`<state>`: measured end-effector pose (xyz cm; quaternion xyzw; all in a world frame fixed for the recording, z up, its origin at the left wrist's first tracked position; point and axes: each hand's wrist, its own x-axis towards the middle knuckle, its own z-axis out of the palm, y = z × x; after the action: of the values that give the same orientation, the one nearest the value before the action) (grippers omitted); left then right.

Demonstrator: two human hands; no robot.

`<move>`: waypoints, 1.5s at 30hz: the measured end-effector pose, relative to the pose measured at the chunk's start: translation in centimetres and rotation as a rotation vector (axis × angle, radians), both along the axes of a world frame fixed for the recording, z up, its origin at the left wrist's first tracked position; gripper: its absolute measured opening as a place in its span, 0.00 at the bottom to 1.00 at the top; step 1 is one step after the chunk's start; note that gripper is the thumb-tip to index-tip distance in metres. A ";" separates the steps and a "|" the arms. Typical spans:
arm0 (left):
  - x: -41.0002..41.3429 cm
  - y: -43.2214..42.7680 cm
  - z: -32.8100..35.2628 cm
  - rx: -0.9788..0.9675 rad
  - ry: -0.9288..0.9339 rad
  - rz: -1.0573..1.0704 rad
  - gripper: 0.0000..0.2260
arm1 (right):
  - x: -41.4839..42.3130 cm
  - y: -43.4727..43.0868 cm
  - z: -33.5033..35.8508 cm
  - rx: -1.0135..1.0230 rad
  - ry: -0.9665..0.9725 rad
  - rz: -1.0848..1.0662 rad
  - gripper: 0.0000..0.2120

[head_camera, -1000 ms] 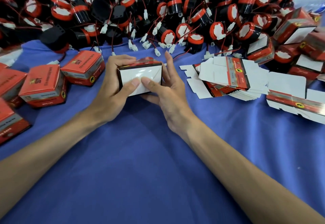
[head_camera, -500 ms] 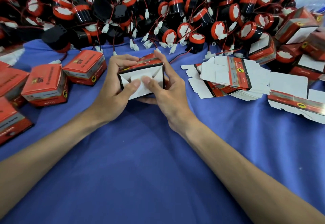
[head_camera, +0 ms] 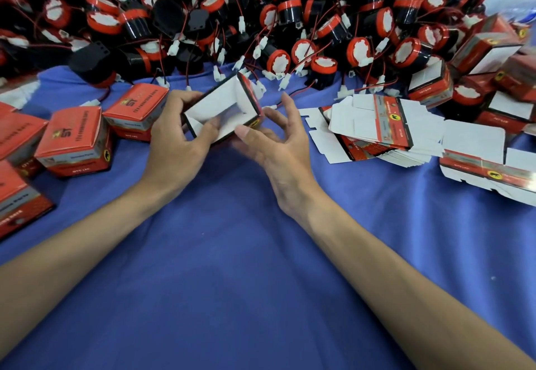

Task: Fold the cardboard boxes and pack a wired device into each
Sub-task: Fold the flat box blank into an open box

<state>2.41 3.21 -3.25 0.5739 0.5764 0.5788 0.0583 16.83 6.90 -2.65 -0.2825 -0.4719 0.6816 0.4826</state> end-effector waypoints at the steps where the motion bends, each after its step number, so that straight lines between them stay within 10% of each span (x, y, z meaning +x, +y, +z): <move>1: -0.2 0.2 -0.1 -0.018 -0.033 0.034 0.12 | 0.0 0.1 0.0 -0.034 0.001 -0.007 0.44; 10: 0.7 -0.9 -0.2 0.167 0.431 0.144 0.13 | -0.5 -0.3 -0.3 0.004 -0.088 0.119 0.38; 15: 0.8 -0.9 -0.3 0.160 0.409 0.221 0.13 | -0.3 0.0 -0.5 -0.065 -0.028 0.065 0.48; 24: 1.1 -0.9 -0.3 0.153 0.625 0.185 0.15 | 0.0 0.0 -0.1 0.020 -0.027 -0.015 0.37; 30: 1.1 -1.0 0.2 -0.020 0.457 -0.118 0.26 | 0.5 0.2 0.2 0.032 -0.034 0.010 0.33; 45: 0.4 -0.5 0.0 -0.120 -0.083 -0.194 0.11 | 0.2 -0.5 0.1 0.095 0.005 0.197 0.39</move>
<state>2.77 2.74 -3.24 0.5981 0.5487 0.5581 0.1721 16.98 6.37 -2.50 -0.2098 -0.5281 0.7033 0.4271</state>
